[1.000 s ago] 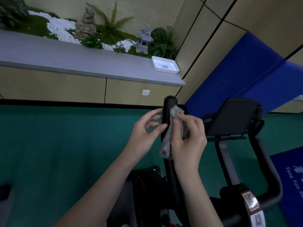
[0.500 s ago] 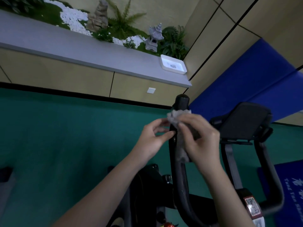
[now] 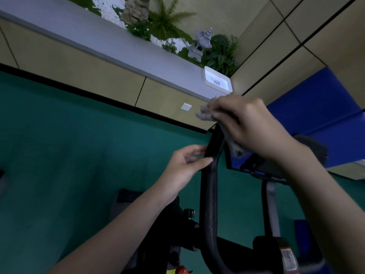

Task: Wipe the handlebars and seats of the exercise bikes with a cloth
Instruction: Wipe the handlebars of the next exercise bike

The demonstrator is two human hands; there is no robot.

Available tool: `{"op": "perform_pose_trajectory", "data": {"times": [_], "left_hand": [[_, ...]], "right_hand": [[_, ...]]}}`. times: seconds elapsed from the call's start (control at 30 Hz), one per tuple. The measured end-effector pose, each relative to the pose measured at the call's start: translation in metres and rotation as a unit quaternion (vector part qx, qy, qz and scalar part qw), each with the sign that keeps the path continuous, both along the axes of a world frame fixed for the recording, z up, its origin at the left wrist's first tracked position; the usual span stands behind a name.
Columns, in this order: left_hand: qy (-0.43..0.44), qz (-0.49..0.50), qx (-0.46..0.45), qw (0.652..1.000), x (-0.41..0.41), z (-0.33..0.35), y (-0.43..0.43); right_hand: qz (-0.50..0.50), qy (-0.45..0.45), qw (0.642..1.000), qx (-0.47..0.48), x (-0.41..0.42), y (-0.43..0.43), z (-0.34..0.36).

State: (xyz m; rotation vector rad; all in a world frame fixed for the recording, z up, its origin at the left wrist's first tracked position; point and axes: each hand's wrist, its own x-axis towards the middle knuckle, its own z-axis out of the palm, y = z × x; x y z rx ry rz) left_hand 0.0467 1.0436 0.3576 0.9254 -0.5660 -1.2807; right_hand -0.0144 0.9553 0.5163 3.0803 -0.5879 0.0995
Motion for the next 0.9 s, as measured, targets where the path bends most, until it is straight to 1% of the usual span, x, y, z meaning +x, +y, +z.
{"op": "perform_pose_trajectory", "data": {"times": [0.07,0.1,0.13,0.23,0.27,0.37,0.4,0.5,0.53,0.57,0.67,0.73,0.8,0.83,0.9], "left_hand": [[0.005,0.003,0.003,1.000,0.000,0.000,0.000],[0.008,0.004,0.005,1.000,0.001,0.000,0.000],[0.011,0.006,0.005,1.000,0.001,-0.001,0.000],[0.025,0.015,0.013,0.999,0.001,-0.003,0.003],[0.030,0.019,0.015,0.999,0.001,-0.005,0.004],[0.038,0.028,0.017,0.999,0.000,-0.009,0.010],[0.043,0.030,0.016,0.999,0.000,-0.009,0.011],[0.050,0.032,0.015,0.998,0.000,-0.008,0.012],[0.051,0.032,0.013,0.998,0.001,-0.007,0.012],[0.053,0.032,0.011,0.998,0.001,-0.006,0.012],[0.052,0.030,0.008,0.998,0.002,-0.003,0.012],[0.054,0.025,0.009,0.998,0.001,-0.001,0.011],[0.058,0.020,0.012,0.998,0.001,-0.001,0.010],[0.058,0.017,0.014,0.998,0.001,-0.001,0.011],[0.048,0.014,0.018,0.999,0.002,-0.002,0.011]], "right_hand": [[-0.017,0.104,0.991,-0.079,0.009,-0.008,-0.001],[-0.023,0.149,0.983,-0.109,0.012,-0.008,-0.005],[-0.019,0.183,0.976,-0.119,0.014,-0.004,-0.009],[0.012,0.264,0.961,-0.079,0.017,0.012,-0.021],[0.013,0.272,0.960,-0.066,0.018,0.012,-0.022],[-0.004,0.212,0.975,-0.071,0.024,0.004,-0.017],[-0.009,0.205,0.976,-0.076,0.024,0.003,-0.017],[-0.001,0.248,0.967,-0.055,0.019,0.012,-0.026],[0.009,0.249,0.967,-0.045,0.017,0.014,-0.028],[0.012,0.227,0.973,-0.038,0.014,0.015,-0.028],[0.003,0.101,0.994,-0.028,0.007,0.012,-0.024],[0.000,0.094,0.995,-0.027,-0.002,0.019,-0.032],[-0.006,0.095,0.995,0.012,-0.012,0.025,-0.040],[-0.015,0.073,0.997,0.034,-0.016,0.025,-0.040],[-0.036,-0.016,0.998,0.048,-0.022,0.021,-0.038]]}}
